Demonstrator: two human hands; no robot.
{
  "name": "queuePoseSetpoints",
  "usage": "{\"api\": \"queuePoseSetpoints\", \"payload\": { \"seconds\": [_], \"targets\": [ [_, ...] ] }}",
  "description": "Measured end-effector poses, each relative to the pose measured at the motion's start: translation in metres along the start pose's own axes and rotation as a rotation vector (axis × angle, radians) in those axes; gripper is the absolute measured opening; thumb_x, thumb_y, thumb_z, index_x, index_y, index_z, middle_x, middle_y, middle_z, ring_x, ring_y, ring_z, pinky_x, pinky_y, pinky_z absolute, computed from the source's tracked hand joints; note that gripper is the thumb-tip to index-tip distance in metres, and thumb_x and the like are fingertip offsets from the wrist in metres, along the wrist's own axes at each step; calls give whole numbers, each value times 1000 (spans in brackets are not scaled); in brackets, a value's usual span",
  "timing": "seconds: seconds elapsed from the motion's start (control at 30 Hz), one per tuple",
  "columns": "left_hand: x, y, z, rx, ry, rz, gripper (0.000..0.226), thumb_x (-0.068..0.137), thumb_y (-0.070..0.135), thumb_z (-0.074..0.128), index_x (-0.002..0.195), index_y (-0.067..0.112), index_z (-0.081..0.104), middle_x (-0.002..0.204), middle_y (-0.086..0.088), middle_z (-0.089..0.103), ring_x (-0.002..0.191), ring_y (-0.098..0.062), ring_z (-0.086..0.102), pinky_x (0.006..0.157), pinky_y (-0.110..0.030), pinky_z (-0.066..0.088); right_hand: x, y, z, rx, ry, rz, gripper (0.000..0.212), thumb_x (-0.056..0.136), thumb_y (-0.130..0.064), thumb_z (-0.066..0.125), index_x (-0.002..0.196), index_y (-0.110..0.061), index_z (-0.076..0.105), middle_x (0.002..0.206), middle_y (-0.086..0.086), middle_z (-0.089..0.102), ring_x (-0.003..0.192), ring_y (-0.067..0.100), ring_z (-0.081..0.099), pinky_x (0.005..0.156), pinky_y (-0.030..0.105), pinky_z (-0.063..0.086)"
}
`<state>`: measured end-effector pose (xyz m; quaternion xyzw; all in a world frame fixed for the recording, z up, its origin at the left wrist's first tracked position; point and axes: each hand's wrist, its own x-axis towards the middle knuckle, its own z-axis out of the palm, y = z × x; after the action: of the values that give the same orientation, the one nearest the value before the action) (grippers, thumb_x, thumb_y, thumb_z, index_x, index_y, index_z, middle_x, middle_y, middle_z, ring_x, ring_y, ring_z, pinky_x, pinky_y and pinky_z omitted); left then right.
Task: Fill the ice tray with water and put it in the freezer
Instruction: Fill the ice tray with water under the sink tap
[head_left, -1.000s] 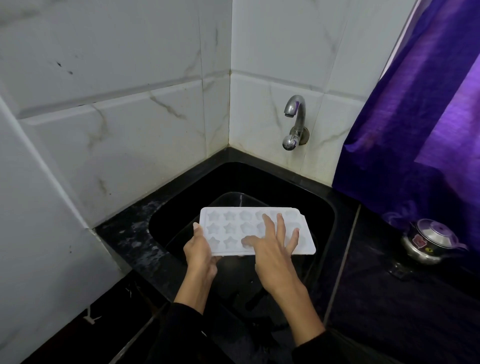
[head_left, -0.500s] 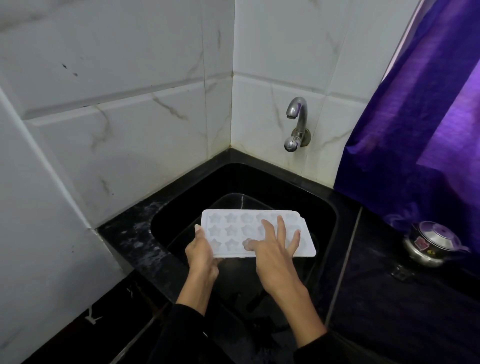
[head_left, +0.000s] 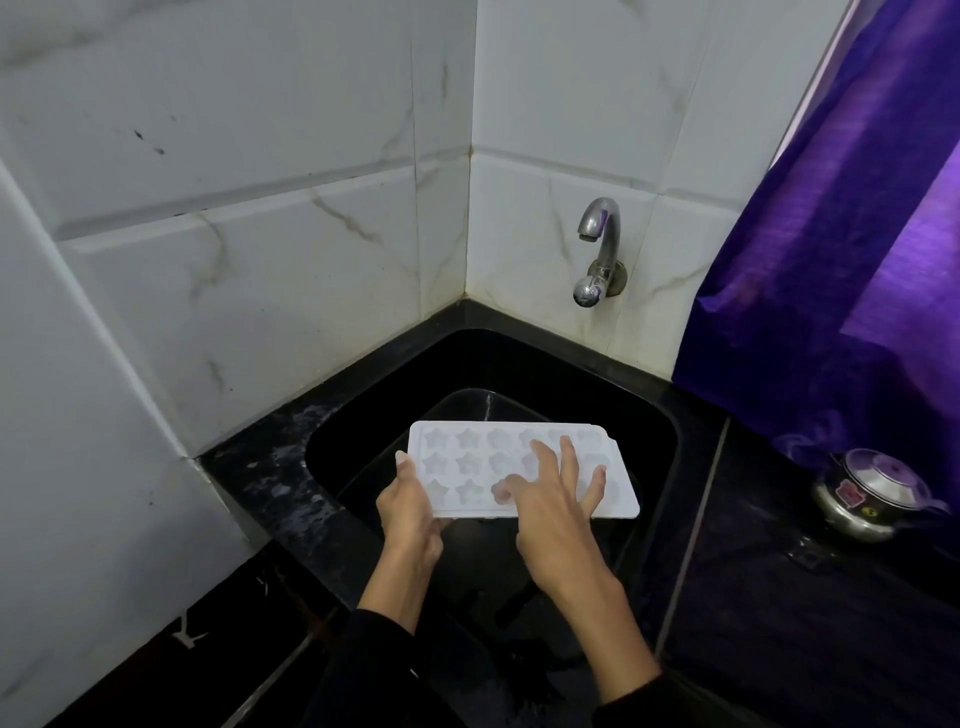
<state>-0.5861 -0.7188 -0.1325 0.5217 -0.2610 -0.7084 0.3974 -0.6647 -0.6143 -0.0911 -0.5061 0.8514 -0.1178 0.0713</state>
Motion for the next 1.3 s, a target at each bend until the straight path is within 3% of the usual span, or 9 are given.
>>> {"api": "queuePoseSetpoints", "payload": {
  "seconds": [0.17,0.4,0.57,0.67,0.83,0.93,1.2,1.3],
  "targets": [
    [-2,-1,3,0,-3,-8,35,99,43,40,86,17,59,91,-9,68,82,-26,67,74,-42,56,1,-8,-2,30,43,-67,68,71,24,41,120,-23,46,158,12,2,145,31,-26,112,57,-20],
    [-3,-3,4,8,6,-7,37,99,43,42,87,14,61,90,-10,69,80,-26,68,74,-40,57,-2,-20,-1,5,-83,-109,58,85,15,50,132,-21,51,161,11,-10,141,35,-33,115,59,-12],
    [-3,-3,3,9,-4,-7,39,99,43,41,95,11,62,93,-12,70,84,-28,68,74,-41,57,-4,-20,-5,47,-106,-81,52,91,7,50,133,-24,52,161,9,-11,123,26,-55,118,57,-4],
    [-5,-3,5,10,-11,-9,38,99,44,41,91,13,61,92,-11,70,83,-27,68,72,-40,57,-3,-20,-7,1,-111,-87,52,89,10,49,130,-21,52,161,12,-11,139,36,-36,115,60,-9],
    [-6,-3,5,7,-5,-9,38,99,43,41,86,14,61,90,-10,70,80,-26,68,70,-39,57,-3,-20,-6,60,-115,-70,50,90,9,49,129,-23,54,161,8,-11,124,26,-52,118,56,-1],
    [-6,-2,5,7,-7,-9,38,99,43,41,87,14,61,90,-11,70,81,-27,68,73,-40,57,-2,-20,-6,35,-106,-73,49,90,10,48,125,-23,54,160,9,-9,137,36,-39,117,57,-7],
    [-7,0,5,4,-2,-14,38,99,43,41,90,12,60,91,-11,69,80,-26,67,72,-40,57,-1,-22,-6,49,-116,-88,47,93,6,47,130,-23,54,161,8,-8,134,31,-42,118,56,-4],
    [-6,-2,4,15,-4,-14,40,99,44,41,100,10,61,94,-11,69,84,-28,68,76,-42,57,-1,-21,-6,13,-100,-90,51,89,11,48,127,-22,55,160,9,-4,140,37,-34,116,58,-7]
  ]
}}
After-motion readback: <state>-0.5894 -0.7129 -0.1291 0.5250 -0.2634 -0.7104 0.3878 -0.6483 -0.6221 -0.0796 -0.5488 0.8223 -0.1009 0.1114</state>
